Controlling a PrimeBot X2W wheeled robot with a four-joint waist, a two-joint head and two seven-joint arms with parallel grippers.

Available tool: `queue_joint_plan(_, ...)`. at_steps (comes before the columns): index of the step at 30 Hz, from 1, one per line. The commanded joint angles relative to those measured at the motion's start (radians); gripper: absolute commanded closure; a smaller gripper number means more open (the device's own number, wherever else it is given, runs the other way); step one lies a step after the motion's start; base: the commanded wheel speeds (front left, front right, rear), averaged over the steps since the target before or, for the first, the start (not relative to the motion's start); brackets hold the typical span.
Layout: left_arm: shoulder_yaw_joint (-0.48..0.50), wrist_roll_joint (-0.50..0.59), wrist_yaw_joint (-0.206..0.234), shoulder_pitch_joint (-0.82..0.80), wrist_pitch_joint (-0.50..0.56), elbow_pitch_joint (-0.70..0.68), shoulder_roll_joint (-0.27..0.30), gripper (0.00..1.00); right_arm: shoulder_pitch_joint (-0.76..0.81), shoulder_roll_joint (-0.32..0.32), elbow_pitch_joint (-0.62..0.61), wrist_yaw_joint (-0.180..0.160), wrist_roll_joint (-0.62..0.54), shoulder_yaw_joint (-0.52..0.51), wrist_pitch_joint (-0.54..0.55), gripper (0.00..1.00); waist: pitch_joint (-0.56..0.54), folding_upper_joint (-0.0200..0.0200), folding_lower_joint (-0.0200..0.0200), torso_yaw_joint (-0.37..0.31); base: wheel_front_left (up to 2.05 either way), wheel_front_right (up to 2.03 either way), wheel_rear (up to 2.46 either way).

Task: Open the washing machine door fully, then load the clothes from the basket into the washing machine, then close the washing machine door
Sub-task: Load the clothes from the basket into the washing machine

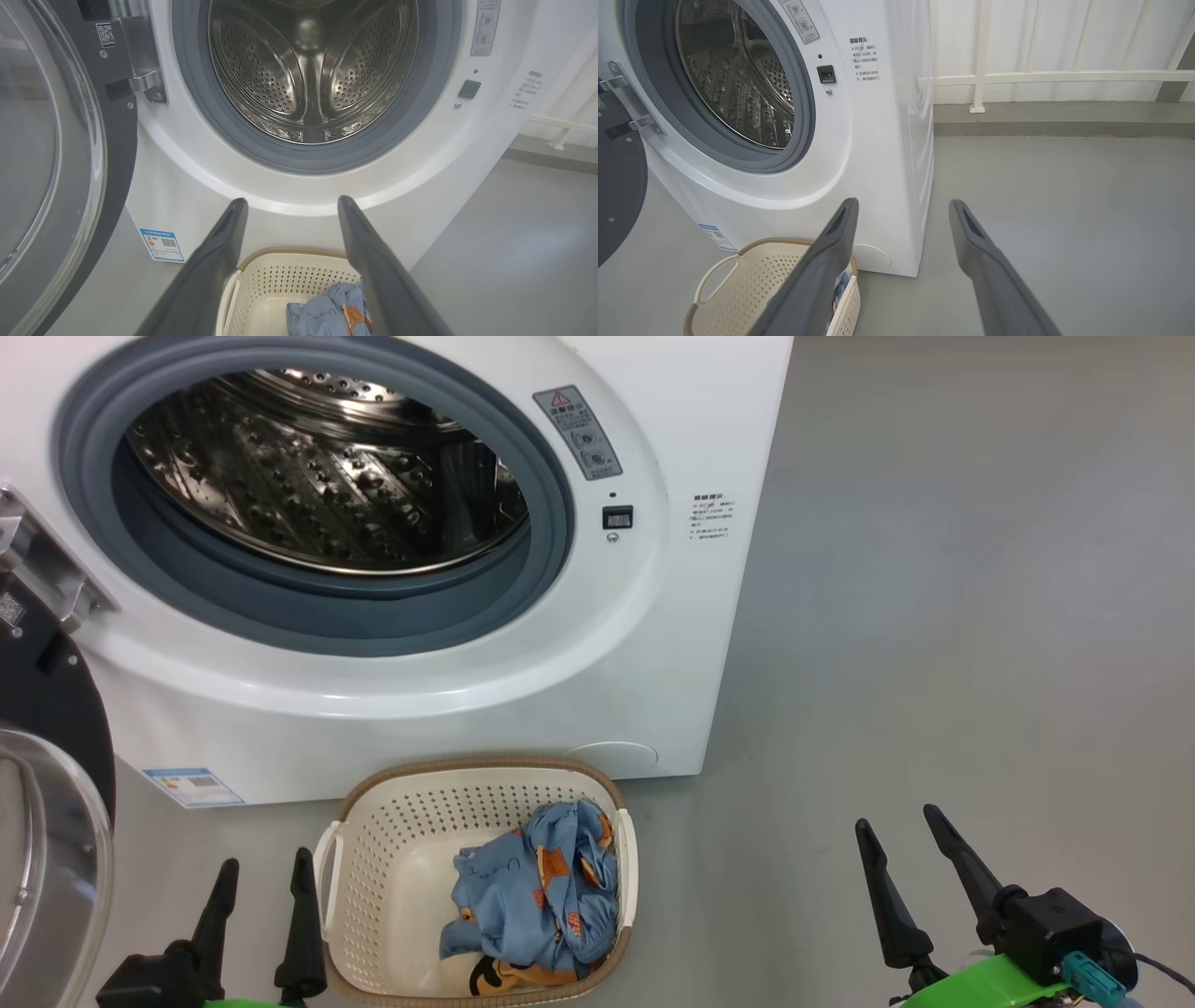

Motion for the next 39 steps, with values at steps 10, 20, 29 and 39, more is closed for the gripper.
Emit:
queue_joint_plan(10,0.009,-0.003,0.0,-0.052,-0.006,0.011,0.015,0.0,-0.051,-0.004,0.003,0.002,0.0,0.029,-0.005,0.0,0.088,0.0,0.0,-0.021,0.0,0.0,0.0)
queue_joint_plan(20,-0.015,-0.004,-0.008,-0.147,-0.006,0.053,0.015,0.0,-0.115,-0.004,0.005,0.002,0.011,0.04,-0.005,0.0,0.249,0.0,0.0,-0.065,0.0,0.0,0.0)
queue_joint_plan(29,-0.054,-0.015,-0.012,-0.271,-0.006,0.142,0.015,0.0,-0.168,-0.004,-0.011,0.002,0.012,0.044,-0.005,0.0,0.4,0.0,0.0,-0.106,0.0,0.0,0.0)
queue_joint_plan(39,-0.077,-0.041,-0.012,-0.447,-0.006,0.281,0.056,0.0,-0.226,-0.004,-0.05,0.002,0.03,0.055,-0.005,0.0,0.573,0.0,0.0,-0.165,0.0,0.0,0.0)
